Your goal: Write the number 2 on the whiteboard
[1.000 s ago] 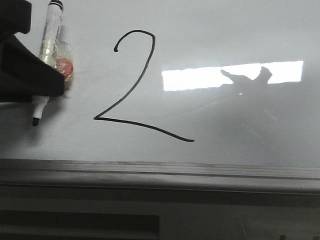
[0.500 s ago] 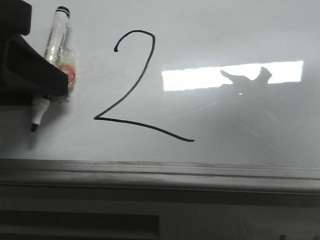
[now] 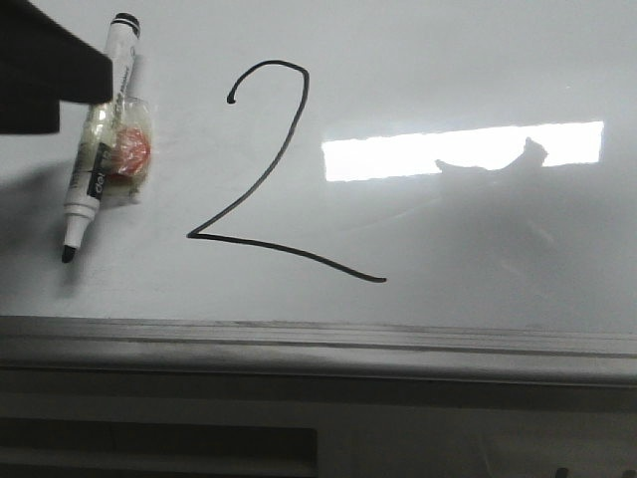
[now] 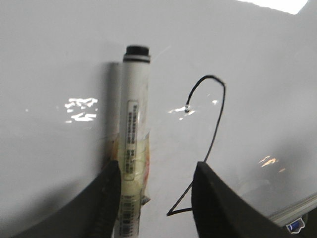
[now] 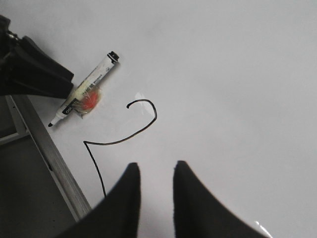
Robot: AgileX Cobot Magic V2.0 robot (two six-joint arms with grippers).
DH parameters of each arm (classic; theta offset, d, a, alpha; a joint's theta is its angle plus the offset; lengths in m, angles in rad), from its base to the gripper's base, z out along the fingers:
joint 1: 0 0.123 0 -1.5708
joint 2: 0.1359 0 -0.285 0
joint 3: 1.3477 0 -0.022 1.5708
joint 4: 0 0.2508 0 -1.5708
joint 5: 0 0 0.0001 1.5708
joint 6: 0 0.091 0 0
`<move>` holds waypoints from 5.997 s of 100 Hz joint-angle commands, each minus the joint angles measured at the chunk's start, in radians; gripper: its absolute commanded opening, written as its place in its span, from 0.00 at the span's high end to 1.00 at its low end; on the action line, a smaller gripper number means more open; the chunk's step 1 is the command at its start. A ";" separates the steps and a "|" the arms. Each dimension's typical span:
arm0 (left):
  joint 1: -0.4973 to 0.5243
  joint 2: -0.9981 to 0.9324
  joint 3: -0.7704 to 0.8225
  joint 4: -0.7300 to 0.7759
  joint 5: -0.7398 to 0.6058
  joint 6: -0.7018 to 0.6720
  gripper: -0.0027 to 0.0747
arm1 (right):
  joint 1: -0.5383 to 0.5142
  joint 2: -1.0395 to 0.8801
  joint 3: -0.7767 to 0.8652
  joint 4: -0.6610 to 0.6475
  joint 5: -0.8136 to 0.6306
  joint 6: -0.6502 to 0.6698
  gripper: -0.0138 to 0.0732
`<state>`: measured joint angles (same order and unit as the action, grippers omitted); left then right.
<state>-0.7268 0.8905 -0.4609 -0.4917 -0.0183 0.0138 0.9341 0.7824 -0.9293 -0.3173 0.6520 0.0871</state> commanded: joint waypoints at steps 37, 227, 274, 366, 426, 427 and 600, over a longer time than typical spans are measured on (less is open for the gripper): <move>0.001 -0.338 0.023 0.267 -0.092 -0.005 0.99 | -0.007 -0.378 0.195 -0.131 -0.253 0.004 0.92; 0.133 -0.614 0.183 0.432 -0.129 -0.014 0.99 | -0.009 -0.789 0.380 -0.036 -0.001 0.030 0.92; 0.612 -0.833 0.377 0.530 -0.127 -0.031 0.99 | -0.009 -0.789 0.380 -0.036 0.000 0.030 0.92; 0.689 -0.924 0.492 0.530 0.317 -0.181 0.99 | -0.009 -0.789 0.380 -0.036 0.003 0.030 0.92; 0.689 -0.923 0.492 0.530 0.317 -0.181 0.99 | -0.009 -0.789 0.380 -0.036 0.003 0.030 0.92; 0.689 -0.923 0.492 0.530 0.317 -0.181 0.99 | -0.009 -0.789 0.380 -0.036 0.003 0.030 0.92; 0.689 -0.923 0.492 0.530 0.317 -0.181 0.99 | -0.982 -0.748 0.934 0.217 -0.737 0.037 0.92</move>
<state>-0.0371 -0.0060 0.0042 0.0385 0.3400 -0.1614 -0.0188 0.0392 0.0040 -0.1222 0.0107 0.1266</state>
